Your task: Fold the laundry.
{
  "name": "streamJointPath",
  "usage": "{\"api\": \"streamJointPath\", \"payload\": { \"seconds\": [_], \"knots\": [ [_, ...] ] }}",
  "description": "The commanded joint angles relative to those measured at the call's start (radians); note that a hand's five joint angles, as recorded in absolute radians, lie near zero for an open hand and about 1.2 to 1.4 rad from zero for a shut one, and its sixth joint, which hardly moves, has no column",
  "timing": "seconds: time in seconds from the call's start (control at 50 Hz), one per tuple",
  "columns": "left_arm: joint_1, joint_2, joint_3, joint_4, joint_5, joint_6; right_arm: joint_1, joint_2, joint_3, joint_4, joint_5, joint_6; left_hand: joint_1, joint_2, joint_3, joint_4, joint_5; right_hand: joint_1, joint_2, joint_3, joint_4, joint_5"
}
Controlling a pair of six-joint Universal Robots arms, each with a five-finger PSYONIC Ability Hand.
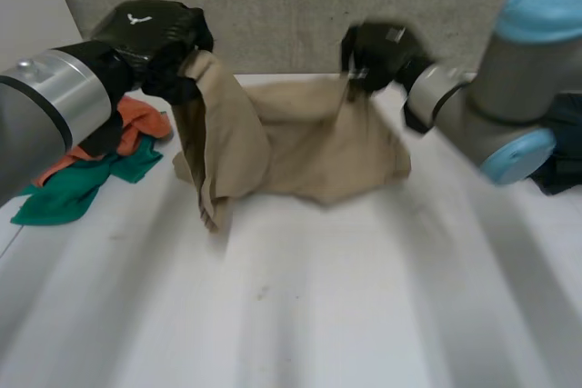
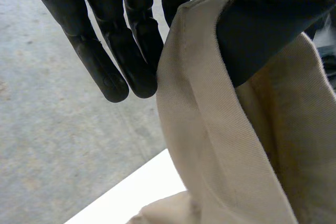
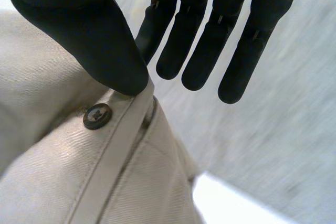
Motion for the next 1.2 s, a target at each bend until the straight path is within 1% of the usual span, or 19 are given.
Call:
{"api": "streamJointPath", "payload": {
  "seconds": [0.02, 0.14, 0.28, 0.36, 0.38, 0.44, 0.46, 0.5, 0.52, 0.54, 0.6, 0.68, 0.76, 0.82, 0.9, 0.92, 1.02, 1.1, 1.2],
  "knots": [
    [0.050, -0.040, 0.006, 0.054, -0.004, -0.016, -0.020, -0.233, 0.120, -0.034, 0.029, -0.129, 0.241, 0.195, 0.206, 0.197, 0.220, 0.296, 0.216, 0.212, 0.206, 0.237],
    [0.055, -0.153, -0.021, 0.082, -0.007, -0.025, 0.007, -0.341, 0.373, 0.063, 0.021, -0.319, 0.133, 0.087, 0.098, 0.089, 0.112, 0.296, 0.216, 0.212, 0.206, 0.237],
    [0.061, -0.330, -0.031, 0.069, -0.020, -0.006, 0.038, -0.327, 0.603, 0.138, 0.052, -0.477, 0.077, 0.031, 0.042, 0.033, 0.056, 0.296, 0.216, 0.212, 0.206, 0.237],
    [0.058, -0.414, -0.027, 0.030, -0.027, 0.053, 0.066, -0.255, 0.697, 0.146, 0.112, -0.566, -0.187, -0.233, -0.222, -0.231, -0.208, 0.296, 0.216, 0.212, 0.206, 0.237],
    [0.056, -0.423, -0.022, 0.002, -0.033, 0.088, 0.067, -0.241, 0.699, 0.143, 0.127, -0.575, -0.342, -0.387, -0.376, -0.386, -0.363, 0.296, 0.216, 0.212, 0.206, 0.237],
    [0.049, -0.405, -0.021, -0.041, -0.056, 0.146, 0.073, -0.215, 0.687, 0.126, 0.181, -0.580, -0.551, -0.597, -0.586, -0.595, -0.572, 0.296, 0.216, 0.212, 0.206, 0.237],
    [0.045, -0.394, -0.021, -0.047, -0.063, 0.154, 0.073, -0.215, 0.684, 0.121, 0.192, -0.576, -0.584, -0.629, -0.618, -0.628, -0.605, 0.226, 0.145, 0.142, 0.136, 0.167],
    [0.044, -0.367, -0.022, -0.050, -0.081, 0.162, 0.072, -0.218, 0.679, 0.109, 0.201, -0.565, -0.666, -0.711, -0.701, -0.710, -0.687, -0.015, -0.095, -0.099, -0.104, -0.074],
    [0.044, -0.333, -0.025, -0.052, -0.102, 0.160, 0.072, -0.232, 0.677, 0.094, 0.202, -0.547, -0.759, -0.805, -0.794, -0.803, -0.780, -0.260, -0.340, -0.344, -0.349, -0.319],
    [0.044, -0.315, -0.027, -0.052, -0.113, 0.160, 0.070, -0.241, 0.676, 0.084, 0.202, -0.536, -0.807, -0.852, -0.841, -0.851, -0.828, -0.370, -0.450, -0.454, -0.459, -0.429],
    [0.042, -0.234, -0.037, -0.056, -0.161, 0.157, 0.057, -0.302, 0.671, 0.064, 0.206, -0.494, -0.936, -0.981, -0.971, -0.980, -0.957, -0.538, -0.618, -0.622, -0.627, -0.597],
    [0.039, -0.151, -0.056, -0.058, -0.217, 0.156, 0.029, -0.370, 0.651, 0.058, 0.204, -0.464, -0.981, -1.027, -1.016, -1.025, -1.002, -0.685, -0.765, -0.769, -0.774, -0.744],
    [0.032, -0.097, -0.071, -0.069, -0.259, 0.151, 0.003, -0.391, 0.622, 0.069, 0.198, -0.467, -0.981, -1.027, -1.016, -1.025, -1.002, -0.826, -0.906, -0.910, -0.915, -0.884],
    [0.013, -0.081, -0.082, -0.082, -0.277, 0.130, -0.005, -0.379, 0.601, 0.087, 0.187, -0.494, -0.981, -1.027, -1.016, -1.025, -1.002, -0.864, -0.944, -0.948, -0.954, -0.923],
    [-0.050, -0.083, -0.099, -0.116, -0.310, 0.051, -0.009, -0.338, 0.553, 0.126, 0.163, -0.606, -0.981, -1.027, -1.016, -1.025, -1.002, -0.888, -0.968, -0.972, -0.977, -0.947],
    [-0.079, -0.089, -0.103, -0.133, -0.326, 0.009, -0.011, -0.318, 0.536, 0.142, 0.152, -0.667, -0.981, -1.027, -1.016, -1.025, -1.002, -0.888, -0.968, -0.972, -0.977, -0.947],
    [-0.163, -0.138, -0.123, -0.167, -0.389, -0.091, -0.020, -0.246, 0.481, 0.201, 0.103, -0.868, -0.981, -1.027, -1.016, -1.025, -1.002, -0.870, -0.950, -0.954, -0.960, -0.929],
    [-0.217, -0.202, -0.136, -0.168, -0.457, -0.119, -0.034, -0.162, 0.408, 0.245, 0.080, -0.991, -0.981, -1.027, -1.016, -1.025, -1.002, -0.809, -0.889, -0.893, -0.898, -0.868],
    [-0.248, -0.277, -0.142, -0.150, -0.512, -0.102, -0.040, -0.065, 0.317, 0.330, 0.071, -1.020, -0.981, -1.027, -1.016, -1.025, -1.002, -0.770, -0.850, -0.854, -0.860, -0.829]
  ]
}}
